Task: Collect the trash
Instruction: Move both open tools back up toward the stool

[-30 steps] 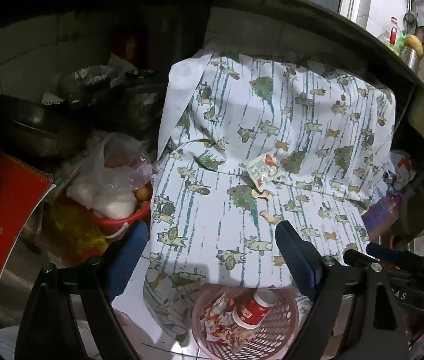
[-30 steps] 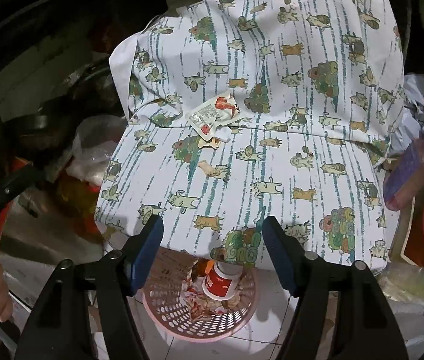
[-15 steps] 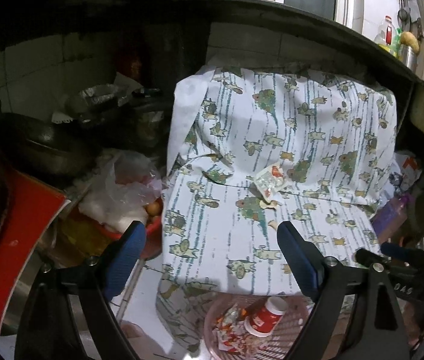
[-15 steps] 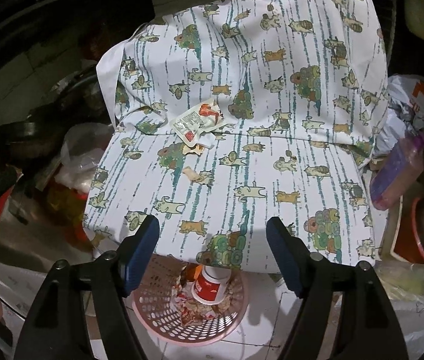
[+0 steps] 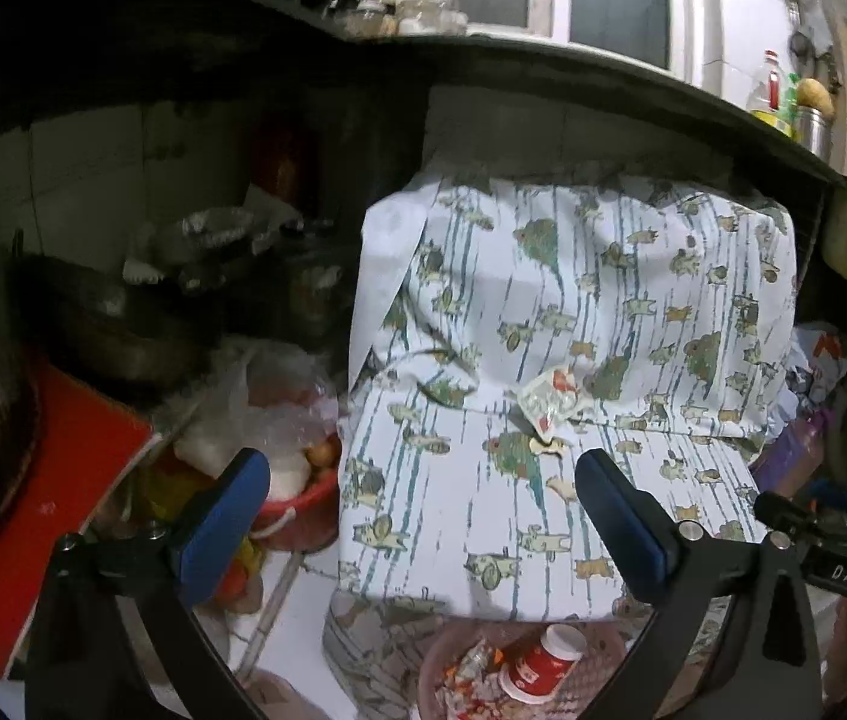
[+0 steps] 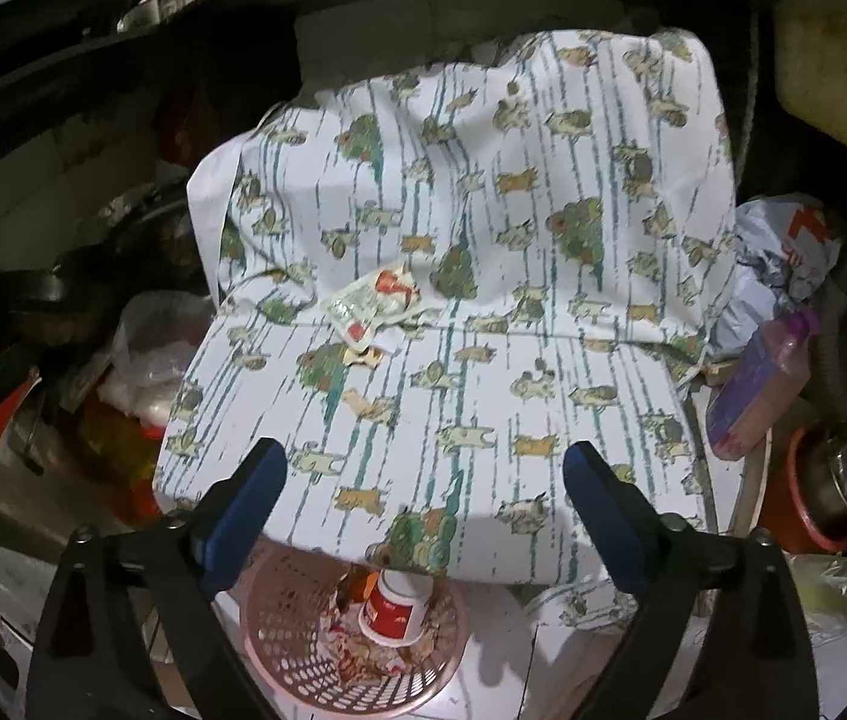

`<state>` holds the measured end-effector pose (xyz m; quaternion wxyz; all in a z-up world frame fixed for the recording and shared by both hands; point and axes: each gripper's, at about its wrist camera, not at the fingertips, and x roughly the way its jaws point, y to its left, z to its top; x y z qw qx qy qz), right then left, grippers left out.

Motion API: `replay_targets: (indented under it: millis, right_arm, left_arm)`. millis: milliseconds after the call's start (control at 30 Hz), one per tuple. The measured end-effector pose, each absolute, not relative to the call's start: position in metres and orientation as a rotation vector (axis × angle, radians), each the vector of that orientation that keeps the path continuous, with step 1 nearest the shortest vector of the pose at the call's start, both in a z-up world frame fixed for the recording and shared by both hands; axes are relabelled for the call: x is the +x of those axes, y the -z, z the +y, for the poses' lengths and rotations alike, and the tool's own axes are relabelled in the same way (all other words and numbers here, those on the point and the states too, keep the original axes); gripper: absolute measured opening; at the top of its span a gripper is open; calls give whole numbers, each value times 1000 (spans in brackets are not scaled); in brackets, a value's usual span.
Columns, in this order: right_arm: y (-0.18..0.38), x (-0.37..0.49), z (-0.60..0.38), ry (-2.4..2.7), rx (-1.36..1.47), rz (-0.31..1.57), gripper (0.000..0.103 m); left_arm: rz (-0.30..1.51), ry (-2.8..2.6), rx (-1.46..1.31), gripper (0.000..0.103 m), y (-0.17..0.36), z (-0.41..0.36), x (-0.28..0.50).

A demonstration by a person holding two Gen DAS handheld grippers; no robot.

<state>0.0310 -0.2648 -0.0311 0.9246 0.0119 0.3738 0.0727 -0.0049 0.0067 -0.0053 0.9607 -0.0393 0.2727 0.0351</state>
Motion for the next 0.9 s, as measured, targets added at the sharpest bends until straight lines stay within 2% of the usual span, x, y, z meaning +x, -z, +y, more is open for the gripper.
replay_targets:
  millis: [300,433,533,767,900]
  right_arm:
    - [24,36,-274,-165,10,748,96]
    - [21,38,-280,-159,27,739,96]
    - [14,41,-285,-113,-2,727,95]
    - [-49,62,-312,-202,132,668,94]
    - [-89,81,-311,-151,68,556,94]
  left_arm:
    - [500,-162,-23,103,-1,-6,-5]
    - [443,-144,-24,103,-18,-10,-4]
    - [484,-102,-25,103,-34,-13,14]
    - [436,-91,-25,103,-83,-7,50]
    - [366,-94,-25,103,-106,0,67]
